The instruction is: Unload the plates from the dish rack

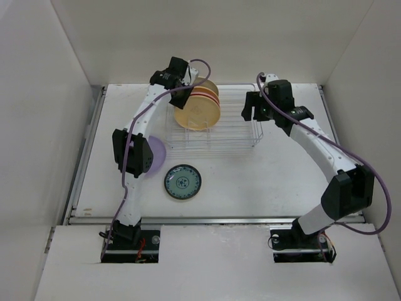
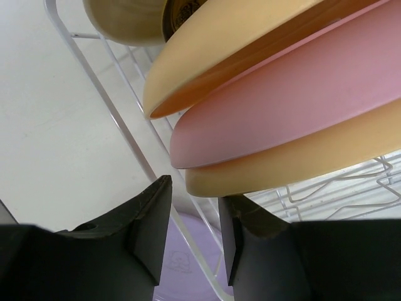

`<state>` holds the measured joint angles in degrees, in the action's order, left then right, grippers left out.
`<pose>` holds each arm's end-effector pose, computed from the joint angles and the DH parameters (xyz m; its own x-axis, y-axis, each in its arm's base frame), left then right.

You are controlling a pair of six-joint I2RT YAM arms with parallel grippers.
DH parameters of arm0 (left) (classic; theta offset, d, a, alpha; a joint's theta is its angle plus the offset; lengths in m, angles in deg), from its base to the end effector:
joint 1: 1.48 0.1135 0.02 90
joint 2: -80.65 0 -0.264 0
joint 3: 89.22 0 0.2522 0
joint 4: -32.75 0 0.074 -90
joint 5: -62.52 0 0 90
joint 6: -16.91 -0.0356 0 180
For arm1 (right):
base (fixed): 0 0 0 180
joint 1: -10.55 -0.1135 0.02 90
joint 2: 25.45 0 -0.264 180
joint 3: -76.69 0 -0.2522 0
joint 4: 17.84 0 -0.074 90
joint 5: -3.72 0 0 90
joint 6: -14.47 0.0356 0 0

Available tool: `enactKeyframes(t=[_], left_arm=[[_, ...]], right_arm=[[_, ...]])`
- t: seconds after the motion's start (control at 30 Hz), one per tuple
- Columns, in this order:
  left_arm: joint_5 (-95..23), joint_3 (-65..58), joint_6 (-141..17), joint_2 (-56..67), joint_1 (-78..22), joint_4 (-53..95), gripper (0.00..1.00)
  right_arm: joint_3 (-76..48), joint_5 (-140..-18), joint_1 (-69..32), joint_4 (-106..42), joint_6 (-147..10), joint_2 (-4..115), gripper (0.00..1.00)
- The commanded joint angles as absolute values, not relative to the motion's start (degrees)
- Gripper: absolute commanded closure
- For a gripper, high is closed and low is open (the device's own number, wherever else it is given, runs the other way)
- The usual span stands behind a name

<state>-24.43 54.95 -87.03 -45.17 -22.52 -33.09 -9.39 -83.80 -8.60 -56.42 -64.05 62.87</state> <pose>0.4561 -0.1734 0.3262 -0.5895 0.4845 -0.6464 0.4811 0.8533 0.2009 0.3350 0.1180 0.3424 -0.5760 0.0105 -0.8174 -0.2524 0.9488 0.1900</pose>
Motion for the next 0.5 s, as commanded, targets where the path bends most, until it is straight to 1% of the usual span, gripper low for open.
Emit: enactKeyframes(t=[0.0,0.03,0.13,0.27,0.3,0.4,0.47], left_arm=[[-24.05,55.23,-87.77,-45.12,-22.57,-29.97,0.68],[-25.19,55.23,-87.77,-45.12,-22.57,-29.97,0.74],[-26.68,55.23,-87.77,-45.65,-22.57,-31.19,0.80],[-30.38,55.23,-87.77,-46.17,-22.57,-33.30,0.80],[-31.08,55.23,-87.77,-46.96,-22.57,-33.31,0.79],[-31.61,55.76,-88.30,-48.45,-22.57,-34.45,0.68],[-31.61,56.55,-88.30,-50.04,-22.57,-34.97,0.68]], right_arm=[[-9.83,-86.98,-6.59,-51.90,-63.40,63.40,0.24],[-9.83,-87.68,-6.06,-51.90,-63.40,63.93,0.24],[-9.83,-89.35,-3.78,-51.37,-61.74,66.30,0.24],[-9.83,-89.36,-2.37,-51.37,-61.21,68.94,0.24],[-9.83,-89.36,-2.37,-50.85,-61.21,68.95,0.24],[-11.15,-88.83,-2.37,-50.05,-61.21,69.47,0.24],[-12.90,-89.70,-2.37,-48.57,-61.21,69.47,0.24]])
